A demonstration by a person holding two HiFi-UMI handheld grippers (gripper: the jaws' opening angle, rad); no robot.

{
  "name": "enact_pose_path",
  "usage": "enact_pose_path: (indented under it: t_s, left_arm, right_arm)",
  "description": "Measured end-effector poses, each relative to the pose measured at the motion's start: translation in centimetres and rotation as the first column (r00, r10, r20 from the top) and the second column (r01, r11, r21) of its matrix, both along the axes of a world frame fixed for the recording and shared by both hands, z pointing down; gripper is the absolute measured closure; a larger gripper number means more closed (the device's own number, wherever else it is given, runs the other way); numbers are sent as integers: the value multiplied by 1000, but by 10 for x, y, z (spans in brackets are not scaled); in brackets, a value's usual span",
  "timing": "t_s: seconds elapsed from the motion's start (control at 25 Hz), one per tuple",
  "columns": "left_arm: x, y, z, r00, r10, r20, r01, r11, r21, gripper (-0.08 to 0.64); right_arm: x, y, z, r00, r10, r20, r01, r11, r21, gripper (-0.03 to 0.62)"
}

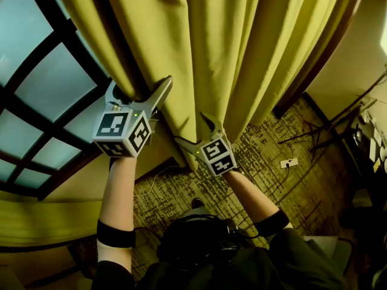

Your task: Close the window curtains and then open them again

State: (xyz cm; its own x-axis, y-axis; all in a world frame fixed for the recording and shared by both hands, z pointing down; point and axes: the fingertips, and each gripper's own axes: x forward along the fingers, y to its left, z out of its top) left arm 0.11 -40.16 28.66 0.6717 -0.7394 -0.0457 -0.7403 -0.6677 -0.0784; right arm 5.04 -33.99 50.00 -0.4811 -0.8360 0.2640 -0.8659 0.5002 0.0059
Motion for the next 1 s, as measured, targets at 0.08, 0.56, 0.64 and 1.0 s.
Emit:
enact_pose_path:
  t_s: [0.08, 0.56, 0.64, 1.0]
  left_arm:
    - [15, -11, -8, 998, 50, 40, -51, 999, 13, 78]
    - [57, -34, -17, 987, 153, 59, -151, 988, -38, 552]
    - [58, -35, -17, 986, 156, 63, -153, 987, -41, 552]
    - [55, -29, -17, 984, 169, 63, -166, 985, -55, 552]
  right_arm:
    - [-6, -11, -12, 1000, -6, -8, 6, 1000, 23, 67]
    - [-19, -65, -49, 993, 101, -66, -95, 991, 90, 0]
    - [-28, -73, -56, 991, 94, -90, -85, 991, 103, 0]
    - [-36, -97, -58, 977, 168, -130, -154, 982, 106, 43]
